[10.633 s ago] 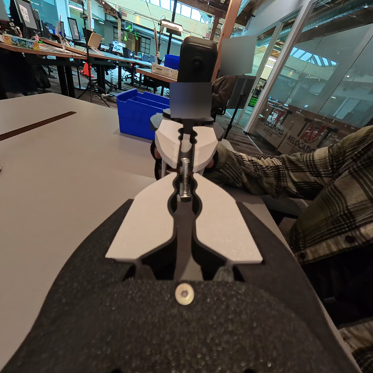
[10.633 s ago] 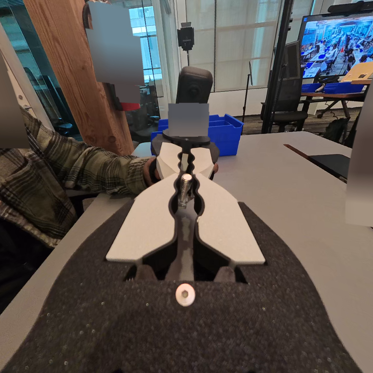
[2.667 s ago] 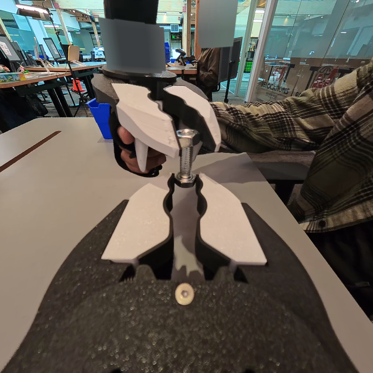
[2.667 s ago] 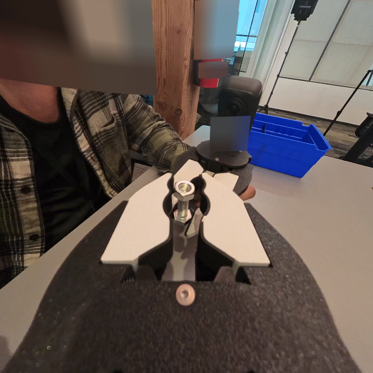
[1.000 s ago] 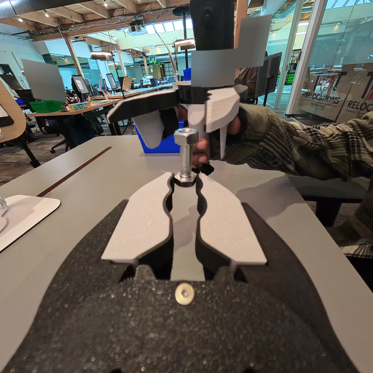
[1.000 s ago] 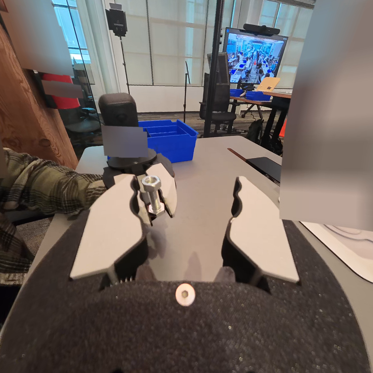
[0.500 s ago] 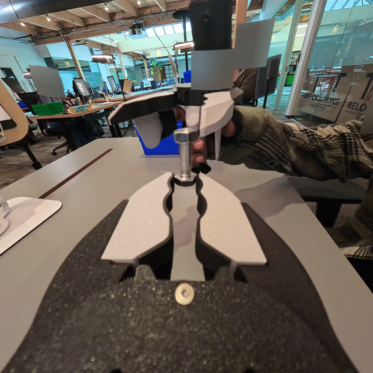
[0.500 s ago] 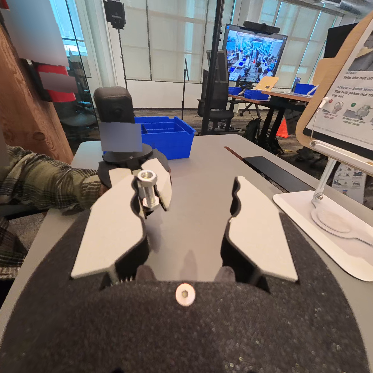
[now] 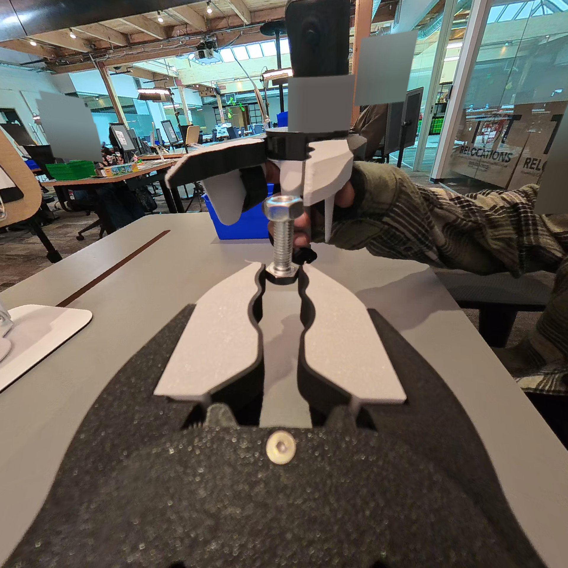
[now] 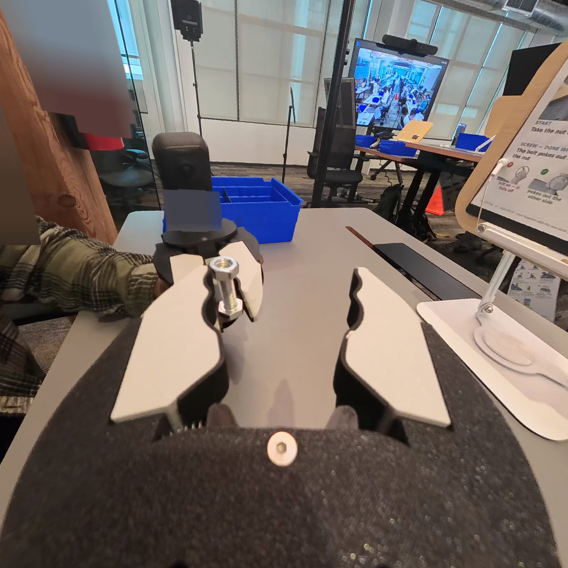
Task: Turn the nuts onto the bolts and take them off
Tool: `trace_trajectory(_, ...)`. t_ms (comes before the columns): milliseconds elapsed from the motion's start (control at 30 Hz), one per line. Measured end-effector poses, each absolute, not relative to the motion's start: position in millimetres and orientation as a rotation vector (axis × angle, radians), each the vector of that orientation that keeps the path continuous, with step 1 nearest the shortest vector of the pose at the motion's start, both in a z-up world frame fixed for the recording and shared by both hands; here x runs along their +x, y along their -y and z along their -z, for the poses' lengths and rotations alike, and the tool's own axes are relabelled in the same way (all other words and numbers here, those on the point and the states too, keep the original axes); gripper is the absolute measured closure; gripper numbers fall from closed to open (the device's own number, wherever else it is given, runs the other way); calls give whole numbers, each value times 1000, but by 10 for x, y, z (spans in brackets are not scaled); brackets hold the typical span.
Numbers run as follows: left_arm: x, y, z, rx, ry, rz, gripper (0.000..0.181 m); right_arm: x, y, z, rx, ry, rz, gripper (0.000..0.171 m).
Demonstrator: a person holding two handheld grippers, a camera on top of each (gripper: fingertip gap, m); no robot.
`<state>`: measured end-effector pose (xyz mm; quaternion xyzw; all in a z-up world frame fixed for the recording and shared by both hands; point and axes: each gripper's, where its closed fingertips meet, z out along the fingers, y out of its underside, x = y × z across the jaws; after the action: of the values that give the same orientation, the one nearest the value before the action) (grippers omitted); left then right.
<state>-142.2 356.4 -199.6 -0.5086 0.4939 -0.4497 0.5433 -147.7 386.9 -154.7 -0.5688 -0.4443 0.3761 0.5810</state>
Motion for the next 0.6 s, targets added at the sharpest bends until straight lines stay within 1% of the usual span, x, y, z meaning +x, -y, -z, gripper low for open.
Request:
trace_trajectory(167, -1416, -3560, 2003, -1208, -1175, 1065, 162, -1527, -3780, 1507, -1299, 1077, -907, 90)
trace_trajectory(433, -1364, -3504, 2071, -1217, -1229, 1073, 162, -1712, -3500, 1631, -1270, 1346, -960, 125)
trace_trajectory(533, -1351, -3473, 2072, -1206, -1246, 1068, 162, -1747, -3405, 1713, -1255, 1450, -1004, 148)
trace_trajectory(600, -1347, -3464, 2071, -1199, -1252, 1045, 162, -1762, -3404, 1702, -1233, 1434, -990, 151)
